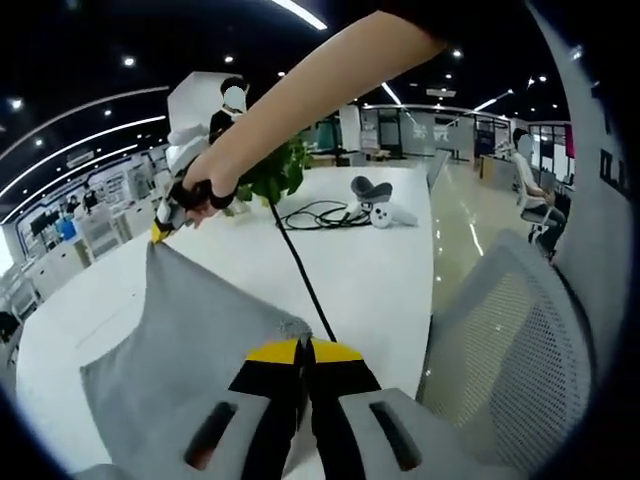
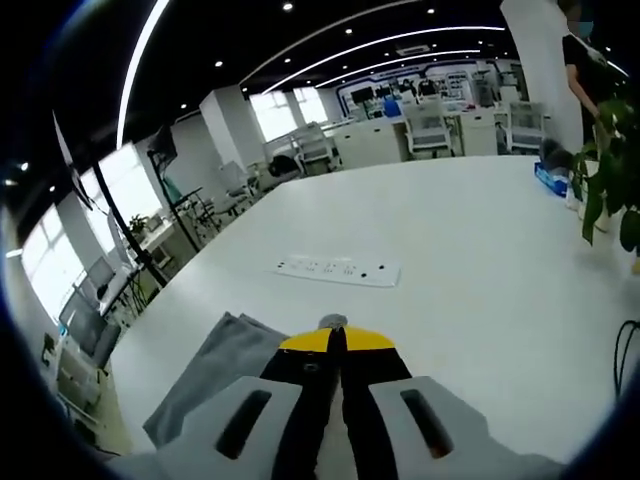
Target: Fold the towel on the table until its edges align and the towel forms a compact rectangular stack.
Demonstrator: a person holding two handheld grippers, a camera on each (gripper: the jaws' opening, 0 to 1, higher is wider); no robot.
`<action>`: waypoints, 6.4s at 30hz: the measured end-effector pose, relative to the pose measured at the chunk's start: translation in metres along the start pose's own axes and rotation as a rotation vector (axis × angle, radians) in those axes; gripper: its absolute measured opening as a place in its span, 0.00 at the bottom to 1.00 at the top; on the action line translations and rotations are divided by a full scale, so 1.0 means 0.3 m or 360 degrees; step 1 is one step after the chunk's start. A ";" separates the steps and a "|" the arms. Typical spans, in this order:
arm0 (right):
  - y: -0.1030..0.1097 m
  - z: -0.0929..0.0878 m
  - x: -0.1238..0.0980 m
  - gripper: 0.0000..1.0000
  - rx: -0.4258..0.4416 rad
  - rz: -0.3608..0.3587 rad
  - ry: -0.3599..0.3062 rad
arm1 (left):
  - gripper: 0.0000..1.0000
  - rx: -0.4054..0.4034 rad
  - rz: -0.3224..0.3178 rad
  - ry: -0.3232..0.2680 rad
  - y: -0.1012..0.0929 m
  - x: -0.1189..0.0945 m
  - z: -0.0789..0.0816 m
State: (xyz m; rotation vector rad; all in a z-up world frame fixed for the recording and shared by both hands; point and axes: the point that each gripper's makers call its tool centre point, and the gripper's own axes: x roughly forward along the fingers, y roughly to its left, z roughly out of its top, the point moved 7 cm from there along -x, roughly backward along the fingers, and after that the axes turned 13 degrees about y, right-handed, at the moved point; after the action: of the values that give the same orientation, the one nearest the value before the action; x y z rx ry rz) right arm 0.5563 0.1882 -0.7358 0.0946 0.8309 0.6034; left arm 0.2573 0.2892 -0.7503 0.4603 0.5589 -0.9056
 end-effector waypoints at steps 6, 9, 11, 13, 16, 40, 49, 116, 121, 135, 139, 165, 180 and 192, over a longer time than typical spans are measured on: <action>0.038 0.019 0.012 0.00 -0.0012 0.0007 -0.0004 | 0.02 -0.0027 0.0037 -0.0013 0.016 -0.037 -0.014; 0.057 0.026 0.018 0.00 -0.0020 0.0014 -0.0004 | 0.02 -0.0044 0.0055 -0.0020 0.021 -0.055 -0.020; 0.069 0.033 0.020 0.00 -0.0020 0.0018 -0.0007 | 0.02 -0.0053 0.0063 -0.0026 0.023 -0.063 -0.021; 0.083 0.041 0.023 0.00 -0.0022 0.0024 -0.0009 | 0.02 -0.0068 0.0073 -0.0032 0.028 -0.073 -0.024; 0.101 0.052 0.028 0.00 -0.0024 0.0030 -0.0015 | 0.02 -0.0081 0.0093 -0.0037 0.037 -0.091 -0.027; 0.256 0.091 0.120 0.00 0.0000 0.0070 -0.0030 | 0.02 -0.0334 0.0171 -0.0066 0.144 -0.232 -0.146; 0.304 0.087 0.159 0.00 0.0040 0.0093 -0.0028 | 0.02 -0.0414 0.0203 -0.0054 0.183 -0.274 -0.214; 0.545 -0.022 0.577 0.00 -0.0095 0.0141 0.0265 | 0.03 -0.0999 0.0236 0.0140 0.299 -0.326 -0.583; 0.553 -0.036 0.623 0.00 -0.0101 0.0147 0.0284 | 0.03 -0.1069 0.0230 0.0143 0.306 -0.319 -0.610; 0.585 -0.077 0.720 0.00 -0.0172 0.0166 0.0339 | 0.03 -0.1260 0.0205 0.0189 0.321 -0.295 -0.701; 0.594 -0.082 0.734 0.00 -0.0184 0.0178 0.0340 | 0.03 -0.1332 0.0203 0.0184 0.318 -0.283 -0.736; 0.558 -0.081 0.821 0.00 -0.0300 0.0178 0.0315 | 0.02 -0.1607 0.0200 0.0210 0.328 -0.264 -0.802; 0.571 -0.068 0.804 0.03 -0.0385 0.0177 0.0322 | 0.04 -0.1624 0.0212 0.0130 0.334 -0.283 -0.791; 0.551 -0.058 0.744 0.06 -0.0407 0.0163 0.0315 | 0.20 -0.1517 0.0268 0.0134 0.357 -0.325 -0.793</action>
State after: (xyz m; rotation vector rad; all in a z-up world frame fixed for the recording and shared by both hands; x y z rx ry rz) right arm 0.5824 0.4428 -0.8451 -0.1587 0.9369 0.8201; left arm 0.2373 0.5459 -0.8566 -0.3190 0.9340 -0.3793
